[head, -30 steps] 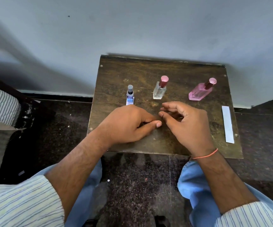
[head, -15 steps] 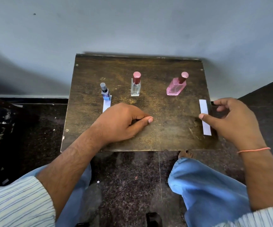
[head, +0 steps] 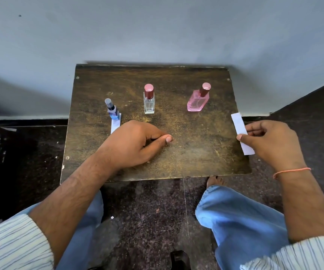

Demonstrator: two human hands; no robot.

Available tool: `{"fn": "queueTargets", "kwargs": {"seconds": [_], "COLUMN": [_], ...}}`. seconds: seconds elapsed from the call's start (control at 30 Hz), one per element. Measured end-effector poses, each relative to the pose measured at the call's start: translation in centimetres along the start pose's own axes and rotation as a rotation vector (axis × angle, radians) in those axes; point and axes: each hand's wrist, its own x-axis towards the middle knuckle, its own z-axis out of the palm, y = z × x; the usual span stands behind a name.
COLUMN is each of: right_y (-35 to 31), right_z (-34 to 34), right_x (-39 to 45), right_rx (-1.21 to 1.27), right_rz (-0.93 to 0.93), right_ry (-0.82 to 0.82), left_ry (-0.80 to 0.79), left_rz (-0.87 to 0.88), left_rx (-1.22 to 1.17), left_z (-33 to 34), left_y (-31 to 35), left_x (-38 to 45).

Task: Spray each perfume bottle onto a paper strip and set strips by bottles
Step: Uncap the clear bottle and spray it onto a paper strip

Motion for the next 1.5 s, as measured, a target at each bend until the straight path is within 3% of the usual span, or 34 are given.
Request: {"fn": "queueTargets", "kwargs": {"seconds": [0.17, 0.3, 0.43, 0.7, 0.9, 1.27, 1.5], "right_y": [-1.7, -4.5, -6.4, -8.1, -8.0, -8.2, -7.7], "right_z": [0.1, 2.0, 4.6, 6.9, 6.4, 7.0, 6.6], "right_x": [-0.7, -2.0, -3.2, -4.5, -4.2, -4.8, -4.4], "right_rx": [0.256, 0.601, 0.753, 0.78, 0.704, 0.803, 0.869], "right_rz": [-0.057, -0.093, -0.114, -0.107, -0.131, -0.184, -0.212], "right_ry": [0.019, -0.196, -0.389, -0.55, -0.503, -0.558, -0.498], "left_ry": [-0.048, -0.061, -0.067, 0.003, -0.012, -0.03, -0.039], "left_rz": [-0.08, -0.188, -0.278, -0.33, -0.34, -0.404, -0.397], "left_rx": [-0.146, -0.275, -0.452, -0.555, -0.442, -0.559, -0.434], "left_z": [-0.3, -0.3, -0.6, -1.4, -1.6, -1.7, -1.9], "left_y": [0.0, 0.3, 0.2, 0.0, -0.4, -0.2, -0.5], "left_x": [-0.3, -0.2, -0.3, -0.4, -0.5, -0.4, -0.5]}}
